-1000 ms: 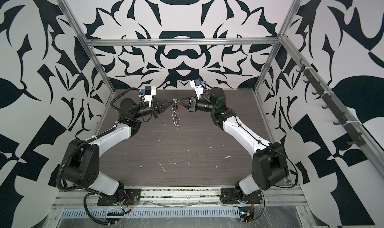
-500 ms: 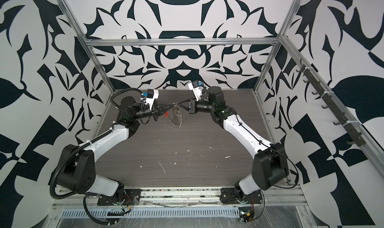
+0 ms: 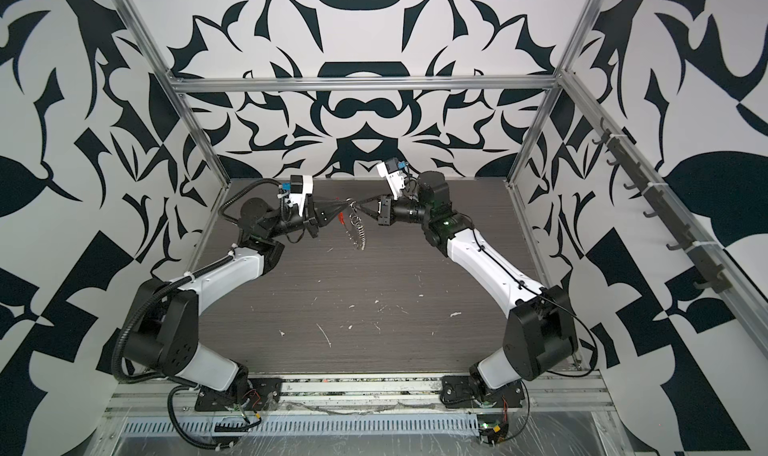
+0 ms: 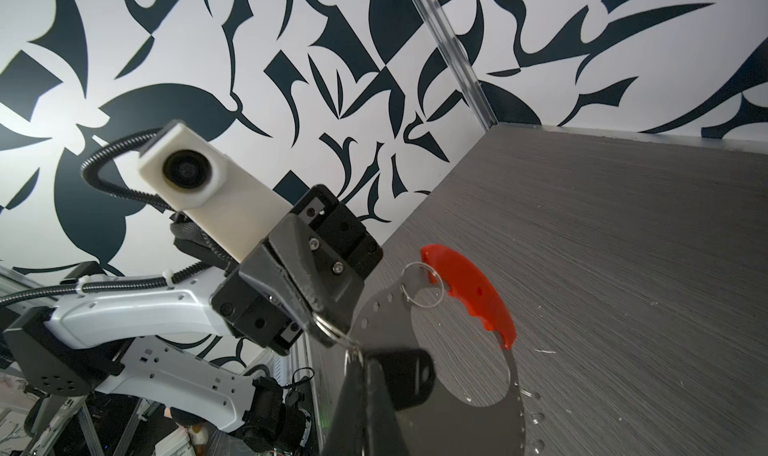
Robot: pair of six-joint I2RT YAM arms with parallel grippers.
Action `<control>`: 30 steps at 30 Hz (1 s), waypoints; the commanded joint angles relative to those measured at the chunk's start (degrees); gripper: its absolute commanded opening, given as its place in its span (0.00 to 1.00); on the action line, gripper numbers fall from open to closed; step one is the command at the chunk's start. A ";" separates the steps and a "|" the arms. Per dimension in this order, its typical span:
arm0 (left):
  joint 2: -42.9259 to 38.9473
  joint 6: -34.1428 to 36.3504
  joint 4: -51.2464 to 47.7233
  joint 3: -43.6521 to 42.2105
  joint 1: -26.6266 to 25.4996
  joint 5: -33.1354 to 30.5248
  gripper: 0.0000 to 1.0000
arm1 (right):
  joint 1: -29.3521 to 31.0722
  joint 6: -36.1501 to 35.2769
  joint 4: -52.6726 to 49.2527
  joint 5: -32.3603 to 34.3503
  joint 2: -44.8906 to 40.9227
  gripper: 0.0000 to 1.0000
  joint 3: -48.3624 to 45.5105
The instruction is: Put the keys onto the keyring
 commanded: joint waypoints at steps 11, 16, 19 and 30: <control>2.29 -10.78 17.01 2.83 -0.60 -1.94 0.00 | 1.26 7.42 9.90 -1.75 2.91 0.03 -0.18; 2.36 -10.78 17.26 2.43 -0.59 -2.28 0.00 | 1.55 7.56 9.77 -1.68 3.54 0.16 0.21; 2.06 -10.36 16.72 2.01 -0.64 -2.68 0.00 | 1.29 4.03 5.01 -0.14 2.50 0.26 1.14; 1.86 -9.14 13.68 2.15 -0.56 -1.79 0.00 | 0.31 -12.28 -11.46 14.28 -6.11 0.31 3.15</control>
